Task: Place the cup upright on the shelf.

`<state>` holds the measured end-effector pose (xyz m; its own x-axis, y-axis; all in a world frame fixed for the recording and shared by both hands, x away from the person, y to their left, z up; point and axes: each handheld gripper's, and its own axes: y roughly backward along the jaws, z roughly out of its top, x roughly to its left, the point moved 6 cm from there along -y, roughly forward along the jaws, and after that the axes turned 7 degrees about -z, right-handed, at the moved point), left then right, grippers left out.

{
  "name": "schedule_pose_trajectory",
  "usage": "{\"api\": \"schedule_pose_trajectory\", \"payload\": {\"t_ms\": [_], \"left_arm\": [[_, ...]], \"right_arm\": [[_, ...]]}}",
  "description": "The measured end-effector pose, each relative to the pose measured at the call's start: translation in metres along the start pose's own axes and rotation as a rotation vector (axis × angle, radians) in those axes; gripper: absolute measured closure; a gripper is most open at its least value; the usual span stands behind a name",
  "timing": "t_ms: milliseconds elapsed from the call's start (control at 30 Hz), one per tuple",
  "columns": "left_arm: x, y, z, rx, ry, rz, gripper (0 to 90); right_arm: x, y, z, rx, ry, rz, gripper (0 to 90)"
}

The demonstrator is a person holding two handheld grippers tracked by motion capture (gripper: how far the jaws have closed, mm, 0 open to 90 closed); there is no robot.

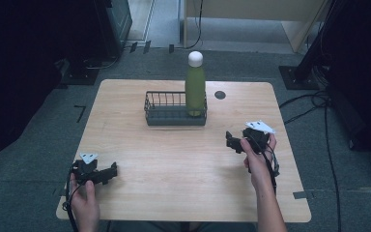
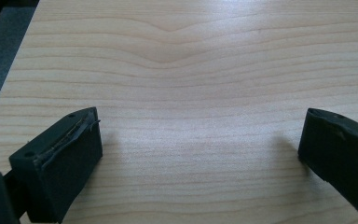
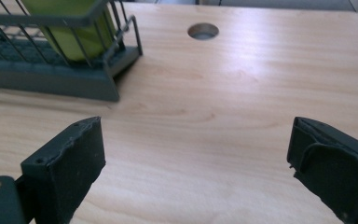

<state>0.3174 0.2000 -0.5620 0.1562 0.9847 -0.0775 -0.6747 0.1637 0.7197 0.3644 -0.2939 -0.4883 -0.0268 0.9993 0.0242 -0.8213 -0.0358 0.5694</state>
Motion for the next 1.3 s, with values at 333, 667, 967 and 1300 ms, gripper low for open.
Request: {"api": "schedule_pose_trajectory", "payload": {"t_ms": [333, 667, 967, 1300], "left_arm": [[0.0, 0.0, 0.0, 0.002, -0.002, 0.0, 0.0], [0.0, 0.0, 0.0, 0.002, -0.002, 0.0, 0.0], [0.0, 0.0, 0.0, 0.002, -0.002, 0.001, 0.0], [0.0, 0.0, 0.0, 0.002, -0.002, 0.0, 0.0]], "right_arm": [[-0.03, 0.009, -0.036, 0.044, -0.035, -0.055, 5.3], [-0.063, 0.021, -0.073, 0.083, -0.078, -0.107, 6.2], [-0.09, 0.035, -0.099, 0.111, -0.104, -0.161, 6.5], [-0.108, 0.046, -0.124, 0.136, -0.112, -0.197, 6.8]]}}
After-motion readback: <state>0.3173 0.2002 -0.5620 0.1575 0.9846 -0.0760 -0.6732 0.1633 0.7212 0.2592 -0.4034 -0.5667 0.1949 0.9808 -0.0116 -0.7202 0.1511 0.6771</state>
